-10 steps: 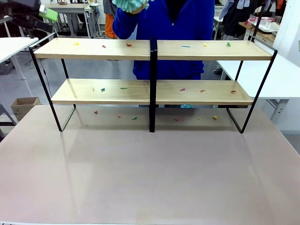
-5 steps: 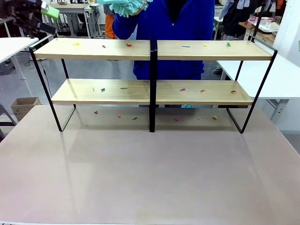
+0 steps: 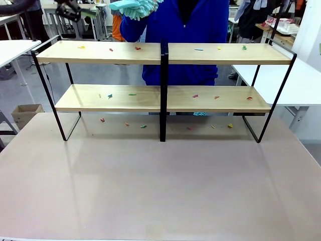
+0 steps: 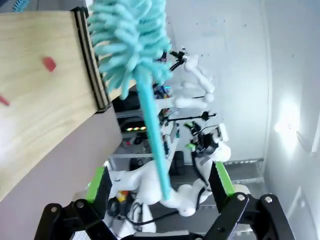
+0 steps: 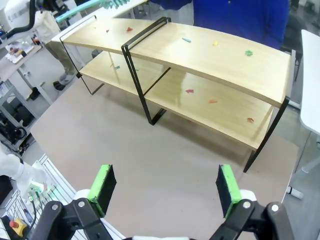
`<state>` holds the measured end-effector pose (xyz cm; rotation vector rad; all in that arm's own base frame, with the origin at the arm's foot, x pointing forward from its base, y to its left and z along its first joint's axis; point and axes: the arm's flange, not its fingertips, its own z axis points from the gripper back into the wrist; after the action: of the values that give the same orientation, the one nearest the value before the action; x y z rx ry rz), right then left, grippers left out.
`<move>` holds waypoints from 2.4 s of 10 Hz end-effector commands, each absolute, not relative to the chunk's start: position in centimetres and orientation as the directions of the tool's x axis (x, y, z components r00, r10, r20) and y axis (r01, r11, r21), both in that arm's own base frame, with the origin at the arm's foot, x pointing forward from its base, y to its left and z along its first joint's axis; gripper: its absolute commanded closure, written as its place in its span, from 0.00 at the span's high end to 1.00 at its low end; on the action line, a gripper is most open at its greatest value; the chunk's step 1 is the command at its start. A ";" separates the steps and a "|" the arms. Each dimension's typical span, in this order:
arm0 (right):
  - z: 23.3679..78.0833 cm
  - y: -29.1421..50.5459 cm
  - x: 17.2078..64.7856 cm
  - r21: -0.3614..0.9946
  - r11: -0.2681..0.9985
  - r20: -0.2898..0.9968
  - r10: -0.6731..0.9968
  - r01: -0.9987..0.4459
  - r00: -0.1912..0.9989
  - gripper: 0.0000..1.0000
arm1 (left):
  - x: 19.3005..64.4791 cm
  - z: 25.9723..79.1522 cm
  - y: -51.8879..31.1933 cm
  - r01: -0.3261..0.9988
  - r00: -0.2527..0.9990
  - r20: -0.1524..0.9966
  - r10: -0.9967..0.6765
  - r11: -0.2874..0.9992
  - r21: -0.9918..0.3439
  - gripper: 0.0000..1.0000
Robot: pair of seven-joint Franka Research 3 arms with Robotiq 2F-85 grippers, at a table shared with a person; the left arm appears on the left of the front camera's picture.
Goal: Clean the shelves.
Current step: Pick up the Duster when the human hands it over.
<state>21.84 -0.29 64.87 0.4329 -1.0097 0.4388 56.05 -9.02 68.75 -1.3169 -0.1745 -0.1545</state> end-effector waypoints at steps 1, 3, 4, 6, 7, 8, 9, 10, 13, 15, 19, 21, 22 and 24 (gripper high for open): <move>64.9 -0.4 21.8 0.145 0.830 0.874 0.148 -0.539 0.463 1.00 | 57.3 69.5 -11.8 0.135 0.986 0.155 0.068 0.232 -0.963 1.00; 64.9 -0.4 21.8 0.145 0.830 0.874 0.148 -0.539 0.463 1.00 | 57.9 68.5 -14.5 0.093 0.990 0.116 0.084 0.242 -0.966 1.00; 64.9 -0.4 21.8 0.145 0.830 0.874 0.148 -0.539 0.463 1.00 | 57.9 67.9 -15.6 0.083 0.993 0.101 0.063 0.239 -0.967 1.00; 64.9 -0.4 21.8 0.145 0.830 0.874 0.148 -0.539 0.463 1.00 | 57.9 67.3 -16.4 0.081 0.993 0.098 0.058 0.246 -0.966 1.00; 64.9 -0.4 21.8 0.145 0.830 0.874 0.148 -0.539 0.463 1.00 | 58.0 67.4 -16.2 0.078 0.993 0.097 0.062 0.249 -0.965 1.00; 64.9 -0.4 21.8 0.145 0.830 0.874 0.148 -0.539 0.463 1.00 | 58.0 67.5 -16.0 0.086 0.991 0.108 0.078 0.250 -0.965 1.00; 64.9 -0.4 21.8 0.145 0.830 0.874 0.148 -0.539 0.463 1.00 | 58.0 67.5 -16.0 0.090 0.990 0.113 0.079 0.255 -0.963 1.00; 64.9 -0.4 21.8 0.145 0.830 0.874 0.148 -0.539 0.463 1.00 | 57.9 67.5 -16.2 0.111 0.988 0.137 0.078 0.270 -0.957 0.41; 64.9 -0.4 21.8 0.145 0.830 0.874 0.148 -0.539 0.463 1.00 | 57.4 67.7 -16.2 0.143 0.980 0.176 0.091 0.290 -0.946 0.36; 64.9 -0.4 21.8 0.145 0.830 0.874 0.148 -0.539 0.463 1.00 | 57.2 67.8 -16.2 0.164 0.971 0.211 0.115 0.326 -0.931 0.00; 64.9 -0.4 21.8 0.145 0.830 0.874 0.148 -0.539 0.463 1.00 | 57.0 67.6 -16.2 0.176 0.967 0.227 0.115 0.343 -0.923 0.00; 64.9 -0.4 21.8 0.145 0.830 0.874 0.148 -0.539 0.463 1.00 | 56.3 67.8 -15.8 0.197 0.967 0.240 0.086 0.346 -0.917 0.00; 64.9 -0.4 21.8 0.145 0.830 0.874 0.148 -0.539 0.463 1.00 | 54.8 68.3 -14.6 0.253 0.962 0.273 0.009 0.344 -0.904 0.00; 64.9 -0.4 21.8 0.145 0.830 0.874 0.148 -0.539 0.463 1.00 | 49.2 70.0 -9.1 0.455 0.877 0.356 -0.322 0.323 -0.830 0.00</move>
<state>21.86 -0.29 64.85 0.4333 -1.0090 0.4388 52.43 -13.26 69.53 -1.1597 -0.1624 -0.3140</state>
